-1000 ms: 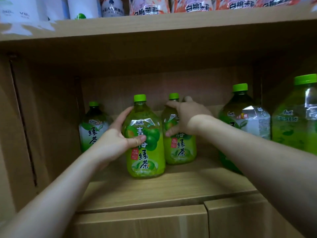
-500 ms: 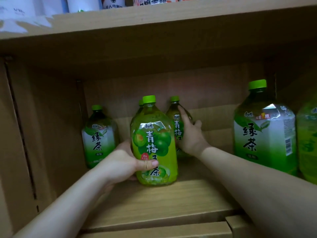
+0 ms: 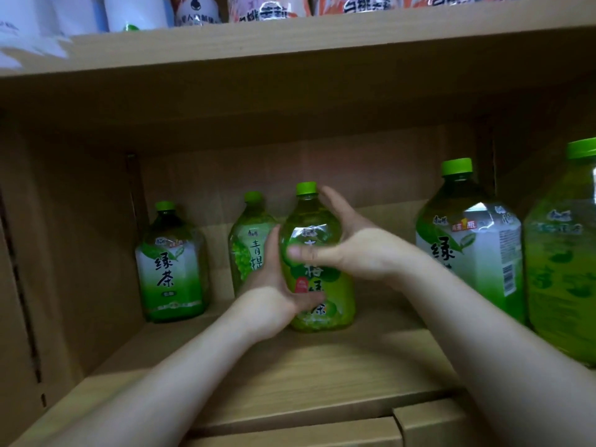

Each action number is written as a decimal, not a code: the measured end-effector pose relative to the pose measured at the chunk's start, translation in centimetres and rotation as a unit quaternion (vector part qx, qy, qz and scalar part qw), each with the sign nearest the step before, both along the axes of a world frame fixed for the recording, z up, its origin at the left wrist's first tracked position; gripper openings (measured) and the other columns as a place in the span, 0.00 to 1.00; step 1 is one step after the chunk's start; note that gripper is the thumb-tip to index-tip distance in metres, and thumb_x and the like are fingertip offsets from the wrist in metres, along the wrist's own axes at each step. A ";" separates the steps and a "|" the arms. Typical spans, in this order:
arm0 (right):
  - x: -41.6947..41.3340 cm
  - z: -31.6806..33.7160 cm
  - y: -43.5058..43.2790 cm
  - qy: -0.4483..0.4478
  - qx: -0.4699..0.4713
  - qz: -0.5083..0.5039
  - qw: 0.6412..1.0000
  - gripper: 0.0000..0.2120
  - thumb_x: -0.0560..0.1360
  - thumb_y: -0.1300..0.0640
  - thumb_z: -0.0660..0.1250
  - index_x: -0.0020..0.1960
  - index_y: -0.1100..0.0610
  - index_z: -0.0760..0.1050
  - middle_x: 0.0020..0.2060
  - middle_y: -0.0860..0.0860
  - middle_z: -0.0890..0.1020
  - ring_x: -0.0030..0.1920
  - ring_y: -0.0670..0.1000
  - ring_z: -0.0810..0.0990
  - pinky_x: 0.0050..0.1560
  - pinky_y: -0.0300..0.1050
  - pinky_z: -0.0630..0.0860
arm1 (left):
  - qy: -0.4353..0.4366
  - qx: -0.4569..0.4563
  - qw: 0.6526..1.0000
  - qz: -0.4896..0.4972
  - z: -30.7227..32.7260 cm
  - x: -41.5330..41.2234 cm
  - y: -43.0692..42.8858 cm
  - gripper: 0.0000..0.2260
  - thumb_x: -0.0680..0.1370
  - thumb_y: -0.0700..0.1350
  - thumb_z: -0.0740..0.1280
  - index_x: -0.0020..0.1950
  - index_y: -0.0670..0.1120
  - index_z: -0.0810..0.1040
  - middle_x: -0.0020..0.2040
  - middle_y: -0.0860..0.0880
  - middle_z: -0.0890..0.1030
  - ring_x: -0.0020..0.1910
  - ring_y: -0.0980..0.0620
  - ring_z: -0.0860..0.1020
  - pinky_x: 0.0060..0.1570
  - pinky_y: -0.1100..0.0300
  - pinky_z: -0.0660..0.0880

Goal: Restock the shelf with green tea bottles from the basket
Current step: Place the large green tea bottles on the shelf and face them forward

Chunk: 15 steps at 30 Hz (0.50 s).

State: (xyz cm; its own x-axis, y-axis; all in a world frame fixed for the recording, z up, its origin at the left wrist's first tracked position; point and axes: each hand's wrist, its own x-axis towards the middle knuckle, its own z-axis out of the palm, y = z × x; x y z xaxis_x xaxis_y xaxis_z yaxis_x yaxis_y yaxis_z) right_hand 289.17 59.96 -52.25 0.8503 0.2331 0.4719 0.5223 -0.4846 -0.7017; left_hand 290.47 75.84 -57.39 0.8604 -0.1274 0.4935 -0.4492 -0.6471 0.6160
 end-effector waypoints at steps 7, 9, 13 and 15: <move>-3.4 0.8 -3.2 -0.296 -0.295 -0.368 0.831 0.30 0.72 0.37 0.64 0.70 0.48 0.65 0.65 0.56 0.72 0.68 0.60 0.66 0.59 0.54 0.69 | -0.001 0.034 0.999 0.022 -0.1 0.7 -3.1 0.55 0.65 0.52 0.79 0.75 0.62 0.38 0.66 0.51 0.76 0.60 0.46 0.77 0.62 0.54 0.73; -4.1 1.9 -5.3 -0.245 -0.318 -0.417 0.815 0.34 0.70 0.33 0.64 0.71 0.45 0.62 0.71 0.58 0.65 0.73 0.63 0.59 0.66 0.61 0.63 | 0.004 0.042 0.999 0.031 0.0 0.9 -4.1 0.55 0.66 0.53 0.78 0.75 0.61 0.38 0.67 0.50 0.75 0.61 0.46 0.77 0.60 0.58 0.72; -3.5 1.8 -8.0 -0.113 -0.347 -0.383 0.849 0.50 0.66 0.38 0.73 0.74 0.34 0.41 0.77 0.56 0.43 0.69 0.70 0.63 0.61 0.66 0.69 | 0.022 0.043 0.998 0.048 0.1 0.7 -5.3 0.55 0.65 0.56 0.78 0.75 0.61 0.38 0.73 0.49 0.68 0.67 0.44 0.71 0.64 0.51 0.70; -3.4 1.8 -8.6 -0.127 -0.333 -0.362 0.861 0.58 0.63 0.41 0.77 0.72 0.32 0.34 0.77 0.58 0.42 0.65 0.70 0.68 0.59 0.63 0.74 | -0.019 0.043 0.995 0.090 0.4 -0.2 -5.5 0.53 0.65 0.57 0.77 0.76 0.60 0.41 0.75 0.47 0.61 0.73 0.43 0.62 0.70 0.46 0.63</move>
State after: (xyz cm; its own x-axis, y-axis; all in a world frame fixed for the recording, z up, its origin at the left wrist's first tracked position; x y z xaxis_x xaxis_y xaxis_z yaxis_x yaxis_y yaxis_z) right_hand 285.77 51.36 -50.49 0.7760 -0.0246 0.6302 0.0084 -0.9988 -0.0493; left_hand 290.25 70.33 -56.97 0.8545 -0.0161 0.5192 -0.3426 -0.7687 0.5400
